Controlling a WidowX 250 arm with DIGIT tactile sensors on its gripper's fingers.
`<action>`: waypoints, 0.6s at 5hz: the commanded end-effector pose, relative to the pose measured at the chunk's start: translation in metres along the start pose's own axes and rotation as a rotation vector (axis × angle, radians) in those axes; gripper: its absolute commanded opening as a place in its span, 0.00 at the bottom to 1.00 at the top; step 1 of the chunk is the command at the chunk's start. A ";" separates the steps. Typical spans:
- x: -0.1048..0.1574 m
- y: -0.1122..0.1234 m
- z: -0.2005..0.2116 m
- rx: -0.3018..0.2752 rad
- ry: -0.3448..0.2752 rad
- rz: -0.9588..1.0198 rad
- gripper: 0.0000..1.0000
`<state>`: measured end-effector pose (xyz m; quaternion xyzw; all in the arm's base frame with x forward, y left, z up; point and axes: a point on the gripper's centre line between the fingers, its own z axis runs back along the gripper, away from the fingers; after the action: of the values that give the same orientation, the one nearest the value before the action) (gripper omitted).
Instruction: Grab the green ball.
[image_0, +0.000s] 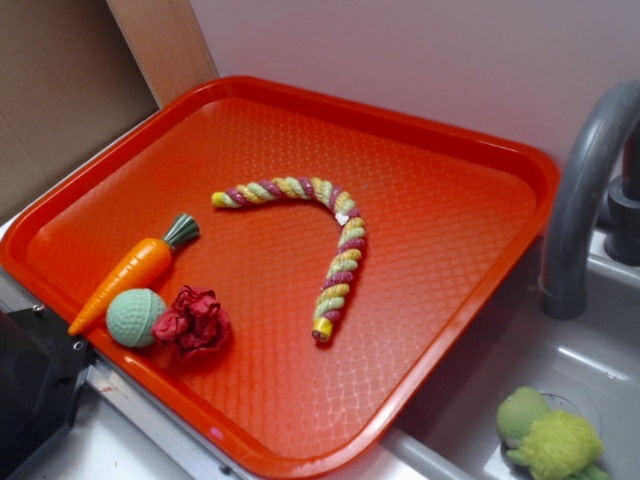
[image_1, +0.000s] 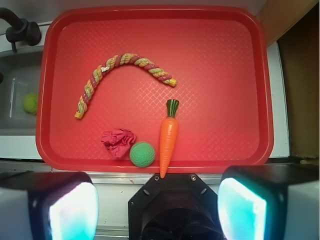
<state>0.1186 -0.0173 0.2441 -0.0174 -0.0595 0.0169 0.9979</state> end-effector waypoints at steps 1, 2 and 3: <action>0.000 0.000 0.000 0.000 0.000 0.000 1.00; 0.009 0.001 -0.038 -0.006 0.011 -0.160 1.00; 0.010 -0.013 -0.061 -0.096 0.022 -0.401 1.00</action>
<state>0.1348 -0.0309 0.1822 -0.0538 -0.0469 -0.1893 0.9793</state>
